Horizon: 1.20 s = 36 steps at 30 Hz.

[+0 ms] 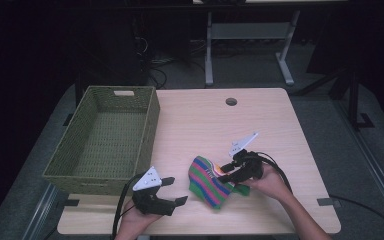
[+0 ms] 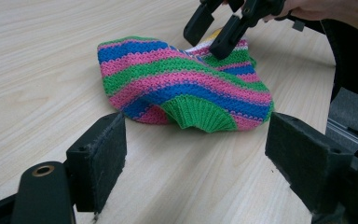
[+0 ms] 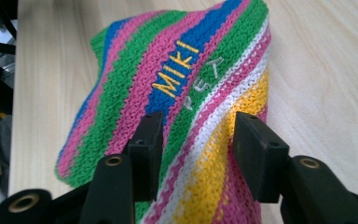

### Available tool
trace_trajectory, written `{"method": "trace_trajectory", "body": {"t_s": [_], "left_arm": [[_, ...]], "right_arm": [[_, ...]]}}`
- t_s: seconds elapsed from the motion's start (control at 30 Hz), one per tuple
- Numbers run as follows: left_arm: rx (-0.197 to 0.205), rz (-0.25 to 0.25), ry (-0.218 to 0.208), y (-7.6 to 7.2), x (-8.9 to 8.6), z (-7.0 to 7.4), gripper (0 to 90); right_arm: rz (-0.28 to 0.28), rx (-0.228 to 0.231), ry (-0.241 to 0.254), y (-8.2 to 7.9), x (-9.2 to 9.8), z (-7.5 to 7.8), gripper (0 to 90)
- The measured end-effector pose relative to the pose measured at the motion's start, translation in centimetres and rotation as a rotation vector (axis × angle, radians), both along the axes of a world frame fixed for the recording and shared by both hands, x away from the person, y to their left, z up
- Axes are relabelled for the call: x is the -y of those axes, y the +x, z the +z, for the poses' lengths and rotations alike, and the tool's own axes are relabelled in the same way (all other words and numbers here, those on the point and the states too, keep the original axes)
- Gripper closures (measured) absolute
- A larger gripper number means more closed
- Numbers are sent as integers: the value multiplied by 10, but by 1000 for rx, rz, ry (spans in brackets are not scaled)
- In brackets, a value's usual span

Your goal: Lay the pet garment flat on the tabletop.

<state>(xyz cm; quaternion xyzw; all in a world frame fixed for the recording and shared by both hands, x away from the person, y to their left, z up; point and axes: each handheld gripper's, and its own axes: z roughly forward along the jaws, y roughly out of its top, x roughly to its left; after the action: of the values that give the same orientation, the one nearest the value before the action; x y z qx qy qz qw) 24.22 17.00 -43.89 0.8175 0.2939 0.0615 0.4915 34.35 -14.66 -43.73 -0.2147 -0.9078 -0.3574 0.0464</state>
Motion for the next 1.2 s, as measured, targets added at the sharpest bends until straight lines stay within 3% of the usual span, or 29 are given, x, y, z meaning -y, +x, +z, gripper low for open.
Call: {"method": "trace_trajectory", "body": {"t_s": [0.13, 0.33, 0.5, 0.83, 1.2], "left_arm": [[0, -1, -1, 0, 1, 0, 202], [-4, -3, -1, 0, 1, 0, 203], [-5, -2, -1, 1, 1, -1, 202], [-5, -1, -2, 1, 0, 0, 202], [-6, 8, -6, 1, -1, -1, 202]], "right_arm": [[3, 19, 13, -5, 2, 8, 506], [40, 68, 26, -18, 1, 20, 496], [82, 80, 32, -31, -3, 28, 515], [203, 99, 18, -60, -18, 23, 605], [244, 103, -25, -69, -31, 14, 598]]}}
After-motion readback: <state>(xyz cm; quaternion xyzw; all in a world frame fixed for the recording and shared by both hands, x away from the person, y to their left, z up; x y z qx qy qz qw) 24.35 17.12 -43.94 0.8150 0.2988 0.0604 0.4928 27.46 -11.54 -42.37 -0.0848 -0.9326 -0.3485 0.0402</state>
